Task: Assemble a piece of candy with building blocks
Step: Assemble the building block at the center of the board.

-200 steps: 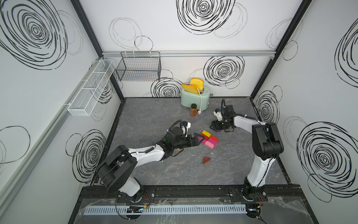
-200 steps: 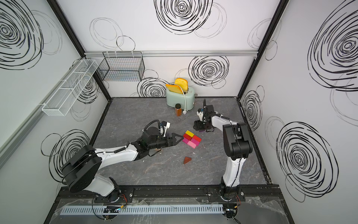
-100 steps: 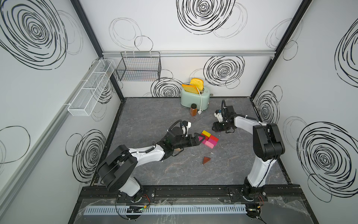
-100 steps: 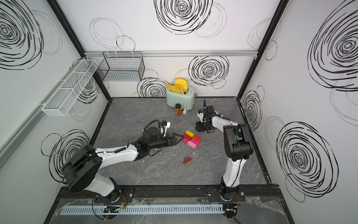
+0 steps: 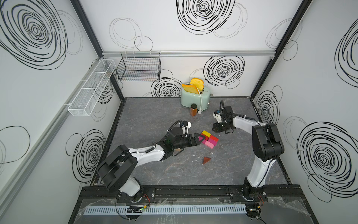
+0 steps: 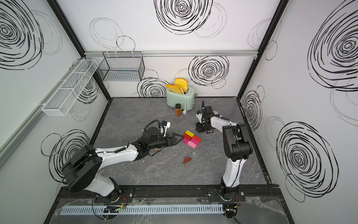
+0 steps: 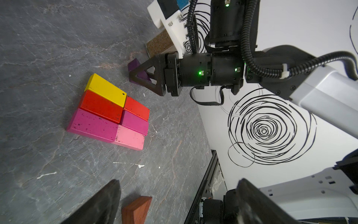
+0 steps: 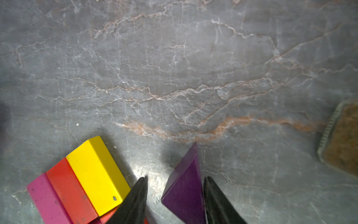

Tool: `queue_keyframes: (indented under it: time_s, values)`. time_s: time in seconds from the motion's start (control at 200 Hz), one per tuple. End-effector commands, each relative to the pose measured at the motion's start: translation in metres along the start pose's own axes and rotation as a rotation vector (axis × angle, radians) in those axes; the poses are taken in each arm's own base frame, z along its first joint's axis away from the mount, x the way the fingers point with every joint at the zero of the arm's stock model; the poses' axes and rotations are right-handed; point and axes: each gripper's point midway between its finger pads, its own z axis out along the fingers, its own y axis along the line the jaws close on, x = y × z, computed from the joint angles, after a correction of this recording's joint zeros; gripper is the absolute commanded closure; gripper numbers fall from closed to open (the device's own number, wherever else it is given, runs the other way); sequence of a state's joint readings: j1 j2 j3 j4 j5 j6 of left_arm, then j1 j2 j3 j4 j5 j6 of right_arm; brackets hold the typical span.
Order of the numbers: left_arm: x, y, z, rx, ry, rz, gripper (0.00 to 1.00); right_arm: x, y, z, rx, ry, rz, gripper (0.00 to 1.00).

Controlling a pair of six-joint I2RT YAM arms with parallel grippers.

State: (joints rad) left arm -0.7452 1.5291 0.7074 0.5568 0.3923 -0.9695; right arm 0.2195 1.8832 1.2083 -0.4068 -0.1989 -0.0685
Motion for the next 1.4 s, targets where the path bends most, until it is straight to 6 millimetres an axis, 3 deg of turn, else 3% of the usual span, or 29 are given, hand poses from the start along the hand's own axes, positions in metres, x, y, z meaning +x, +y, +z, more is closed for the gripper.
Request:
queue_keyframes:
  time_s: [0.0,0.495,1.396]
  values:
    - [-0.003,-0.009,0.002,0.048,-0.019,0.009,0.02,0.004,0.002,-0.003,0.009,0.021,-0.025,0.52]
    - [-0.002,-0.005,0.001,0.041,-0.019,0.003,0.02,0.003,0.011,0.002,0.025,0.024,-0.101,0.59]
    - [-0.002,-0.007,-0.001,0.048,-0.022,-0.003,0.02,0.010,0.028,-0.006,0.040,0.019,-0.229,0.57]
